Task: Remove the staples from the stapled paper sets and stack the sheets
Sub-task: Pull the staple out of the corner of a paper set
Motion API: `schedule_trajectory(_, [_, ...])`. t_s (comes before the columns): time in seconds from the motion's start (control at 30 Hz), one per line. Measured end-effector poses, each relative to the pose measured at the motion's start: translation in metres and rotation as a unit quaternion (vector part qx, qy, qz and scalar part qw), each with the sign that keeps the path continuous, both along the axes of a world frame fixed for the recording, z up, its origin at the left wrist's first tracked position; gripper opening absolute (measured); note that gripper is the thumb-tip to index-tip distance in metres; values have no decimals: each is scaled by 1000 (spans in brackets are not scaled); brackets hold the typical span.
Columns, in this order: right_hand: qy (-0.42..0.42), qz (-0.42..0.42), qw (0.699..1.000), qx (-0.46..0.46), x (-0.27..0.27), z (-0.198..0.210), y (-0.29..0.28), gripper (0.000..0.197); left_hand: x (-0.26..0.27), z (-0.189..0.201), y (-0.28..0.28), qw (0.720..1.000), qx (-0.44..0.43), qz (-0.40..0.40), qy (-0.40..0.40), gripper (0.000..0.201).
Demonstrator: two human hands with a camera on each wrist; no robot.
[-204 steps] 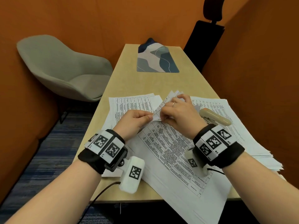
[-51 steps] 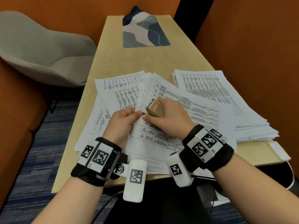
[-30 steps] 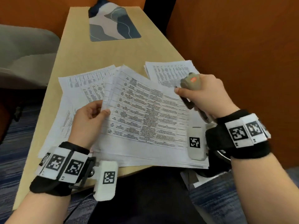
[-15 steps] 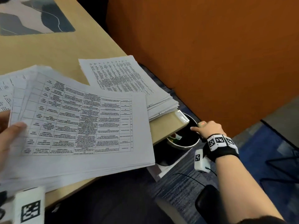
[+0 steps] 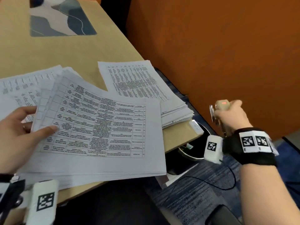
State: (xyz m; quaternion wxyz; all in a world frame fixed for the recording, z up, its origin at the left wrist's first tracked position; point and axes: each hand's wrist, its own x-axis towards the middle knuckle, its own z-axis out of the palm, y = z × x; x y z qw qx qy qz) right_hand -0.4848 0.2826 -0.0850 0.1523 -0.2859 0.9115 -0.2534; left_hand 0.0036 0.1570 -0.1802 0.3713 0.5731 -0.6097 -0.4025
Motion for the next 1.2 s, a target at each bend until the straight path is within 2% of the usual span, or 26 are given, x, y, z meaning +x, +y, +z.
schedule_trajectory(0.03, [9, 47, 998, -29, 12, 21, -14, 51, -22, 36, 21, 1000, 7, 21, -2, 50])
schedule_trajectory(0.07, [27, 99, 994, -47, 24, 38, -31, 51, -42, 56, 29, 999, 12, 31, -14, 47])
schedule_trajectory(0.13, [89, 215, 971, -47, 54, 58, -69, 49, -55, 70, 38, 1000, -3, 5, -20, 43])
schedule_trajectory(0.2, [147, 325, 934, -13, 88, 60, -112, 47, -55, 69, 38, 1000, 17, 9, -4, 39])
schedule_trajectory(0.3, [226, 452, 859, 82, 131, 42, -173, 50, -54, 68, 38, 1000, 8, 19, -18, 35])
schedule_trajectory(0.37, [271, 494, 813, 144, 150, 27, -196, 59, -53, 67, 37, 1000, -2, 21, -19, 32])
schedule_trajectory(0.4, [279, 504, 801, 164, 156, 20, -202, 62, -53, 67, 36, 1000, 1, 23, -11, 31])
schedule_trajectory(0.43, [277, 509, 795, 181, 160, 14, -206, 62, -53, 68, 37, 1000, 0, 25, -9, 31])
schedule_trajectory(0.5, [271, 515, 789, 198, 166, 5, -213, 50, -53, 70, 39, 1000, -7, 26, -13, 32])
schedule_trajectory(0.57, [276, 507, 795, 186, 178, 6, -214, 43, -52, 70, 39, 999, -4, 28, -18, 36])
schedule_trajectory(0.6, [258, 509, 806, 158, 186, 10, -212, 44, -52, 69, 39, 999, 5, 30, -17, 38])
schedule_trajectory(0.67, [134, 536, 831, 64, 207, 20, -202, 43, -52, 66, 38, 999, 8, 37, -19, 42])
schedule_trajectory(0.73, [-8, 585, 811, -3, 228, 30, -183, 46, -52, 65, 39, 999, -1, 37, -17, 50])
schedule_trajectory(0.77, [-29, 600, 799, -14, 235, 30, -174, 47, -51, 66, 39, 999, -9, 34, -10, 57])
schedule_trajectory(0.8, [-12, 605, 796, -33, 239, 29, -168, 44, -51, 68, 41, 999, -12, 33, -4, 64])
schedule_trajectory(0.87, [72, 582, 802, -115, 242, 21, -161, 23, -49, 72, 43, 999, -18, 29, 1, 72])
schedule_trajectory(0.9, [88, 565, 803, -168, 242, 17, -158, 13, -49, 73, 44, 999, -28, 25, 7, 74])
schedule_trajectory(0.97, [44, 544, 803, -240, 241, 10, -152, 6, -45, 70, 44, 999, -42, 15, 26, 74])
schedule_trajectory(1.07, [-102, 536, 804, -237, 238, 6, -148, 25, -41, 62, 39, 999, -44, -1, 10, 60])
schedule_trajectory(1.2, [-233, 538, 780, -220, 238, 13, -152, 26, -44, 64, 36, 1000, -14, 18, 9, 42])
